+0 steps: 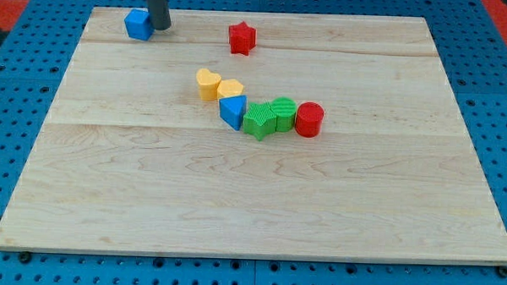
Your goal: Point your hand to the left of the triangle
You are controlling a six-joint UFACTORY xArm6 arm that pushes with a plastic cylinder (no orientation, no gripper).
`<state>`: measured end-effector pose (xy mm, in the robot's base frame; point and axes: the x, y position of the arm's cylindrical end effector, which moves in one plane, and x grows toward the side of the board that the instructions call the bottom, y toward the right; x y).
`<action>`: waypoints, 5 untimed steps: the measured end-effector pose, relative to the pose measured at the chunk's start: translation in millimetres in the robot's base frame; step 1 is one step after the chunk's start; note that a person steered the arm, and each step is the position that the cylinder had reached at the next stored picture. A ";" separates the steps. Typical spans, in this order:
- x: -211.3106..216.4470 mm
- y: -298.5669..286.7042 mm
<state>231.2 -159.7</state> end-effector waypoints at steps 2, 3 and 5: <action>9.0 29.5; 58.2 46.4; 170.9 15.0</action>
